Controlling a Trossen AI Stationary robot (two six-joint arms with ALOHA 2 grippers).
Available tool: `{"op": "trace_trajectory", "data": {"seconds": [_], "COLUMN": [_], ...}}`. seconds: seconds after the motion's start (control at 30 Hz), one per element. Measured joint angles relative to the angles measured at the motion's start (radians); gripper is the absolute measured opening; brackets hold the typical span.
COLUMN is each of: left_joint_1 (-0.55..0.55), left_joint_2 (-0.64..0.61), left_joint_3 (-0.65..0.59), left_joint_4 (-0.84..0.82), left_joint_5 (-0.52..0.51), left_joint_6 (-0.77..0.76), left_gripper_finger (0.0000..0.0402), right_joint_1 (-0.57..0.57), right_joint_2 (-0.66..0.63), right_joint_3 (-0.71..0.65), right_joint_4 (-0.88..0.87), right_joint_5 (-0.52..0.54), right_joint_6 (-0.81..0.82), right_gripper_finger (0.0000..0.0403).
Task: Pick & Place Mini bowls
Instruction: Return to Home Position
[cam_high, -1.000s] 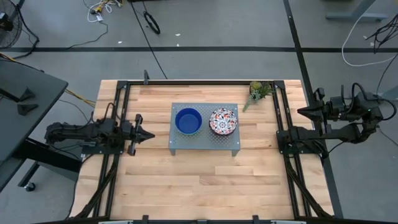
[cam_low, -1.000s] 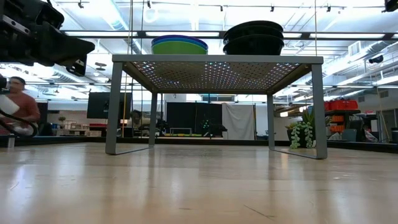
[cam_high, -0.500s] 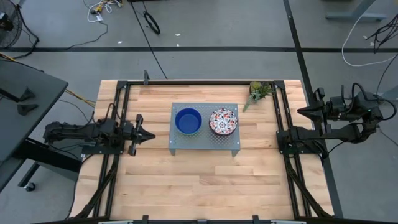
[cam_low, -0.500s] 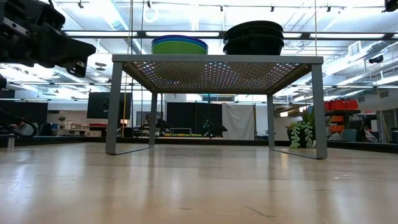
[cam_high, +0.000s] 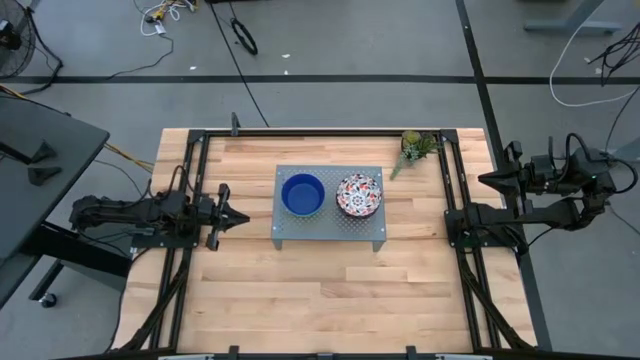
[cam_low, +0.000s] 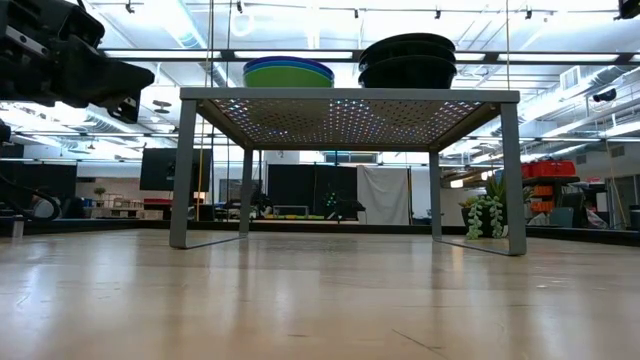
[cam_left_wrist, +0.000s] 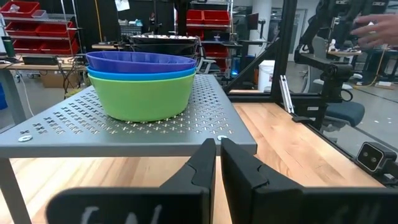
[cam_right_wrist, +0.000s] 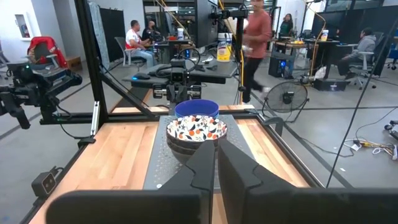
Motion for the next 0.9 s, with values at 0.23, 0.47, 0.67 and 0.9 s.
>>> {"op": "trace_trajectory", "data": {"seconds": [0.23,0.47,0.67,0.9], "left_joint_1": [0.000,0.000,0.000,0.000], "left_joint_2": [0.000,0.000,0.000,0.000], "left_joint_3": [0.000,0.000,0.000,0.000], "left_joint_4": [0.002,0.002,0.002,0.002], "left_joint_5": [-0.001,-0.002,-0.002,-0.002], "left_joint_6": [0.000,0.001,0.000,0.001], "left_gripper_finger": [0.0030,0.0030,0.0030,0.0030], "right_joint_1": [0.000,0.000,0.000,0.000], "right_joint_2": [0.000,0.000,0.000,0.001], "right_joint_3": [0.000,0.000,-0.012,-0.115], "right_joint_4": [0.000,0.000,-0.007,0.111], "right_joint_5": [0.000,0.000,0.000,0.001], "right_joint_6": [-0.010,-0.026,-0.028,-0.104], "right_gripper_finger": [0.0023,0.0023,0.0022,0.0005]}}
